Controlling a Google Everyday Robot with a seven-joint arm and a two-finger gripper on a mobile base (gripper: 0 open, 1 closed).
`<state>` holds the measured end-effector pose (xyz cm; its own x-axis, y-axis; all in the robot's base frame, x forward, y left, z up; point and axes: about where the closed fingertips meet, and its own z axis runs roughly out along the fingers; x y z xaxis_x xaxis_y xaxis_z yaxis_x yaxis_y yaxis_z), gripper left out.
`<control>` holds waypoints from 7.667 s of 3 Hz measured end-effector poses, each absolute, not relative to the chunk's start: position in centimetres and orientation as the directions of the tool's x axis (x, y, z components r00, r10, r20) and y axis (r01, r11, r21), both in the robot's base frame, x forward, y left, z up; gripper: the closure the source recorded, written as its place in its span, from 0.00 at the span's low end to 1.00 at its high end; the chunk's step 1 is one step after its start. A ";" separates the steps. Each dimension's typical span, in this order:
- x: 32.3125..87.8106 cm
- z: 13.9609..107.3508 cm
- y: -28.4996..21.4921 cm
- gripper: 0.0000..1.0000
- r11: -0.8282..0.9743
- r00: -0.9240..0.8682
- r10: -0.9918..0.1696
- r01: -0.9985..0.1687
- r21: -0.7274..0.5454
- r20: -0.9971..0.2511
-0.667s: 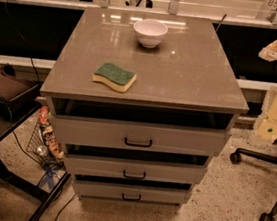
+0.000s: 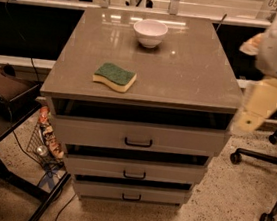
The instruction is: Open top drawer
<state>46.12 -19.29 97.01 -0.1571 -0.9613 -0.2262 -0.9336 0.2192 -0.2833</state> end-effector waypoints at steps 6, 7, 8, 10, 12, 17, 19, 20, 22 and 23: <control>42.5 78.3 -11.3 0.00 -0.019 0.012 -1.000 -0.940 -0.340 0.022; 43.3 76.0 -10.2 0.00 -0.024 0.023 -1.000 -0.947 -0.319 0.008; 45.0 70.3 -6.8 0.00 -0.074 0.081 -0.997 -0.943 -0.325 -0.006; 47.3 65.7 -4.2 0.00 -0.117 0.129 -0.991 -0.933 -0.340 -0.015; 49.4 61.1 -2.5 0.00 -0.150 0.156 -0.988 -0.942 -0.301 0.006; 49.7 58.4 -2.0 1.00 -0.160 0.162 -0.987 -0.953 -0.257 0.012; 47.6 59.5 -3.3 1.00 -0.130 0.129 -0.991 -0.952 -0.276 0.021; 46.5 60.1 -3.9 1.00 -0.113 0.109 -0.994 -0.952 -0.286 0.031; 44.9 60.9 -4.9 1.00 -0.087 0.077 -0.996 -0.949 -0.303 0.043; 44.7 61.0 -5.0 1.00 -0.084 0.074 -0.996 -0.948 -0.306 0.045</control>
Offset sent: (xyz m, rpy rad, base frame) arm -0.0118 0.0921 -0.1436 -0.1839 -0.0565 0.2238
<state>44.68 -4.98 60.96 0.0737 -0.9963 0.0450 -0.9485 -0.0839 -0.3056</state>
